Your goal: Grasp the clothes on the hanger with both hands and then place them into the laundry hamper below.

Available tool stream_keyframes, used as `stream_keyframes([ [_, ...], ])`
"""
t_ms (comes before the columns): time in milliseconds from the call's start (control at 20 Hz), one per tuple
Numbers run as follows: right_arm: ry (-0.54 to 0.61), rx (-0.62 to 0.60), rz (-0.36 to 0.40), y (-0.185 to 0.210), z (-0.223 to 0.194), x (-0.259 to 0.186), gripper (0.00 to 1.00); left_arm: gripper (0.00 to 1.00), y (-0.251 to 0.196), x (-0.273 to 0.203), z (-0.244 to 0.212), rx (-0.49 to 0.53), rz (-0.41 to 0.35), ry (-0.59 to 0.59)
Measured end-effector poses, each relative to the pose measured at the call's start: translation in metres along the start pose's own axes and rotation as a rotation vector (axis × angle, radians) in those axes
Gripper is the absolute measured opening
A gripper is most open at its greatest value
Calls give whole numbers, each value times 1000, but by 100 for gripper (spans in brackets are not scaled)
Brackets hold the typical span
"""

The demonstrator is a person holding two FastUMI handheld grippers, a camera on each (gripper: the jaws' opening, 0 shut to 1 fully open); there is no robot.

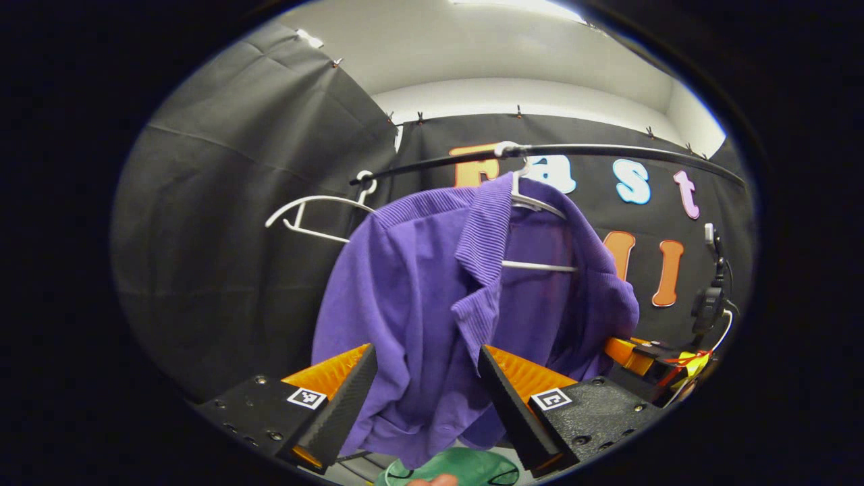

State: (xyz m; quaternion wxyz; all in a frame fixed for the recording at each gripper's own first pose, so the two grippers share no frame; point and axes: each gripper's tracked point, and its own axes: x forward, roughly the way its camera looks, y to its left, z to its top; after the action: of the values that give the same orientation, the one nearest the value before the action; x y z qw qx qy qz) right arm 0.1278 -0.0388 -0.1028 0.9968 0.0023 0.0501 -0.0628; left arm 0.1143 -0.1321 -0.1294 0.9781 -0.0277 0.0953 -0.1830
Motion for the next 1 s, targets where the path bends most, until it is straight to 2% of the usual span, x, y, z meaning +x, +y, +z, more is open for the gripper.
stream_keyframes([
  [50,-11,-12,4,-1,7,-4,9,95,-8,4,-3,-10,-22,3],
  [100,-23,-18,8,0,15,-9,13,92,-15,9,-6,-22,-41,5],
  [150,-36,-27,13,1,21,-14,13,92,-21,13,-10,-33,-54,6],
  [250,-64,-61,28,2,32,-19,13,92,-23,29,-20,-43,-42,5],
  [300,-76,-78,33,2,37,-21,8,92,-23,37,-29,-44,-37,15],
  [350,-85,-87,38,2,41,-24,8,95,-26,46,-38,-45,-39,31],
  [400,-91,-91,44,4,44,-27,13,92,-29,53,-46,-45,-36,42],
  [500,-106,-98,54,7,51,-33,13,92,-27,65,-62,-30,-4,49],
  [550,-115,-105,59,9,54,-36,13,99,-20,73,-68,-10,32,44],
  [650,-130,-129,63,10,59,-40,13,95,1,88,-80,52,109,49],
  [700,-131,-144,65,10,59,-42,13,91,6,93,-83,75,119,54],
  [750,-130,-155,66,10,58,-44,13,92,8,94,-80,84,116,50],
  [1000,-135,-173,49,7,56,-39,13,12,33,75,-46,125,140,-19],
])
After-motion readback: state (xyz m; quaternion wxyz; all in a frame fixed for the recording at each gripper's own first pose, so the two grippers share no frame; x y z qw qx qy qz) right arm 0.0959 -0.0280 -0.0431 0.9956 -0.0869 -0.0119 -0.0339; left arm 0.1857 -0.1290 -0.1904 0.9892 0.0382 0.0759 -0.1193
